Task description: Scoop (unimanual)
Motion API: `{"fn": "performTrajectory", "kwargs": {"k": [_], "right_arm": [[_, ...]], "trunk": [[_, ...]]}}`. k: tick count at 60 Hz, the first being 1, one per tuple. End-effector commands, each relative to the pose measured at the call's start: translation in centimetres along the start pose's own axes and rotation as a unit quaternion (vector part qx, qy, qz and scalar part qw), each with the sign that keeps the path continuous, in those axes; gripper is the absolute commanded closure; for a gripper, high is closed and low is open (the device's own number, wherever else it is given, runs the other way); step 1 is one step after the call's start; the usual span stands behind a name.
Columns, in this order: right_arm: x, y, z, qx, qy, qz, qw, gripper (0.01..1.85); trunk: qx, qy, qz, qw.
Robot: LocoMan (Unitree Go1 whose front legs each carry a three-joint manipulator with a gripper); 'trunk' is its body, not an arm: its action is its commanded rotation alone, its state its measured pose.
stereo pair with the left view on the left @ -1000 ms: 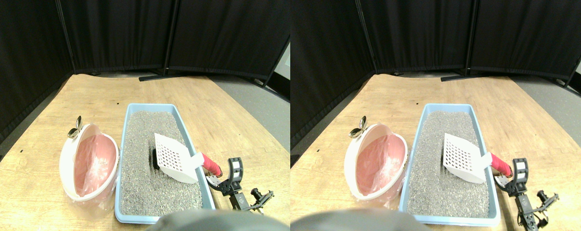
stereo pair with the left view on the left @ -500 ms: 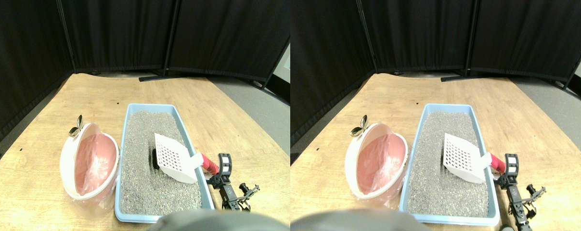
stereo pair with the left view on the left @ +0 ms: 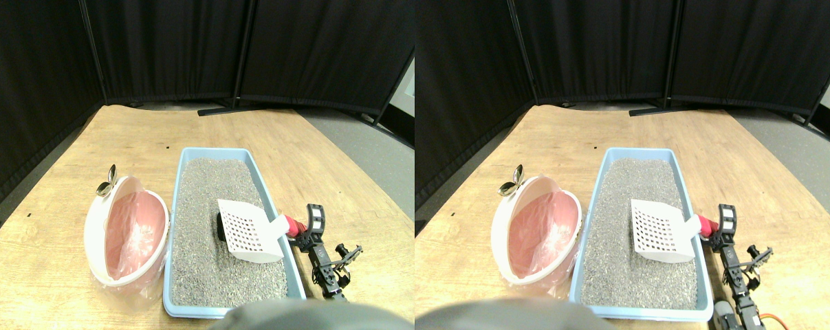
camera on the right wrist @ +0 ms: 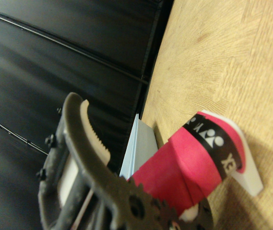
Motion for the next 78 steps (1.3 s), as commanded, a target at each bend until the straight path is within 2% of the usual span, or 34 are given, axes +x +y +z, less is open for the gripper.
{"fn": "performTrajectory", "kwargs": {"k": [1,16,24,25,26,27,28,30,35,53,67,73,78], "right_arm": [[0.4,-0.2,0.0,-0.001,-0.018,-0.001,1.000,0.92],[0.9,-0.1,-0.6,0.003,-0.002,-0.014,1.000,0.95],[1.4,0.2,-0.9,-0.004,0.000,-0.013,1.000,1.06],[1.5,0.3,-1.0,-0.002,-0.003,-0.009,1.000,1.17],[1.5,0.3,-1.0,-0.002,-0.003,-0.009,1.000,1.17],[1.7,0.3,-1.1,-0.002,-0.006,0.001,1.000,1.40],[1.7,0.3,-1.1,-0.002,-0.006,0.001,1.000,1.40],[1.9,0.2,-1.3,-0.009,-0.023,0.024,0.999,1.80],[2.1,0.0,-1.4,-0.009,-0.037,0.021,0.999,1.80],[2.3,-0.4,-0.5,-0.030,-0.034,0.005,0.999,1.80],[1.6,0.2,1.6,-0.076,-0.054,0.047,0.995,1.80],[1.1,0.7,2.8,-0.093,-0.055,0.045,0.993,1.80],[0.9,1.2,4.4,-0.113,-0.067,0.078,0.988,1.80]], "trunk": [[-0.009,-0.0005,0.001,1.0000],[-0.012,-0.0026,0.004,0.9999],[-0.012,-0.0023,0.006,0.9999],[-0.012,-0.0028,0.005,0.9999],[-0.012,-0.0028,0.005,0.9999],[-0.012,-0.0023,0.006,0.9999],[-0.012,-0.0020,0.006,0.9999],[-0.012,-0.0020,0.005,0.9999],[-0.011,-0.0009,0.005,0.9999],[-0.014,-0.0027,0.006,0.9999],[-0.021,-0.0021,0.008,0.9997],[-0.021,-0.0017,0.008,0.9997],[-0.023,-0.0016,0.006,0.9997]]}}
